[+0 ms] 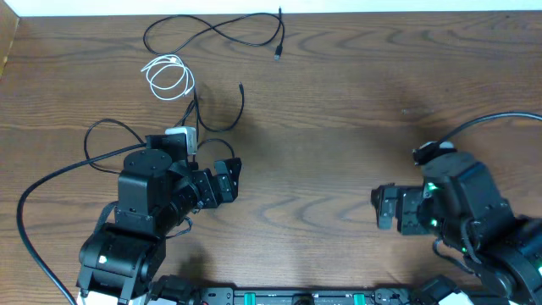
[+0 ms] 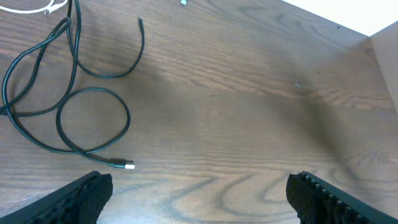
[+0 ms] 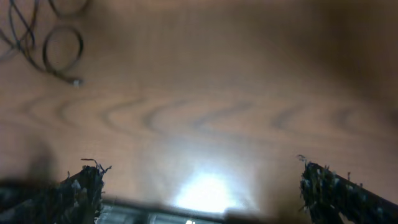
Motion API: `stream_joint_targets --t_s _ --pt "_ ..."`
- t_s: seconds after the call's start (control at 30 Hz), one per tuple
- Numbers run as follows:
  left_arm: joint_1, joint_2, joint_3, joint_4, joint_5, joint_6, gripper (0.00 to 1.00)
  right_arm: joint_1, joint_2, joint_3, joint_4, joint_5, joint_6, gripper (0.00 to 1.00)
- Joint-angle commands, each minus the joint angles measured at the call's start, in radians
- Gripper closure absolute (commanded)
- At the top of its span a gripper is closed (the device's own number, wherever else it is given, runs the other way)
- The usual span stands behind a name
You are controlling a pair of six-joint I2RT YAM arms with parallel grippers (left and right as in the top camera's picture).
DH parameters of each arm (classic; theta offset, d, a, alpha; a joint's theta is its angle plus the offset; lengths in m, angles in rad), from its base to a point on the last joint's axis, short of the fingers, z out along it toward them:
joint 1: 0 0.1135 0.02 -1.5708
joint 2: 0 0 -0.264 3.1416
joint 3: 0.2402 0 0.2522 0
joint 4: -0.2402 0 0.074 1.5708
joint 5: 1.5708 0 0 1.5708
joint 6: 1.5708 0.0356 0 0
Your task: Untangle cables
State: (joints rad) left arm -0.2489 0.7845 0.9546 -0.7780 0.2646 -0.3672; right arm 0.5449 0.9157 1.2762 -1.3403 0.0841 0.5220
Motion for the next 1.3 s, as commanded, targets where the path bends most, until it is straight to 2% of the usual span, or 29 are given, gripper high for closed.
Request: stream_joint_targets --t_s 0.0,0.17,0.3,0.5,0.9,1.27 --pt "0.001 -0.001 0.018 0.000 0.012 -0.005 0.05 -0.083 -0.067 -0.078 0.069 0.037 -0.130 0.01" --pt "0.001 -0.001 0.018 0.000 0.012 -0.005 0.05 -0.226 -0.203 -0.271 0.300 0.032 -0.216 0.01" --pt "0.001 -0.001 0.018 0.000 0.012 -0.005 0.05 -0.349 -0.338 -0.438 0.485 -0.053 -0.309 0.01" --pt "0.001 -0.001 0.018 0.000 0.012 -0.005 0.05 -0.476 -0.495 -0.639 0.644 -0.084 -0.337 0.01" --pt "0.001 -0.001 0.018 0.000 0.012 -0.005 0.05 -0.500 -0.726 -0.950 0.978 -0.084 -0.330 0.01" --pt "0.001 -0.001 0.018 0.000 0.012 -0.005 0.05 -0.518 -0.817 -1.138 1.177 -0.083 -0.257 0.01"
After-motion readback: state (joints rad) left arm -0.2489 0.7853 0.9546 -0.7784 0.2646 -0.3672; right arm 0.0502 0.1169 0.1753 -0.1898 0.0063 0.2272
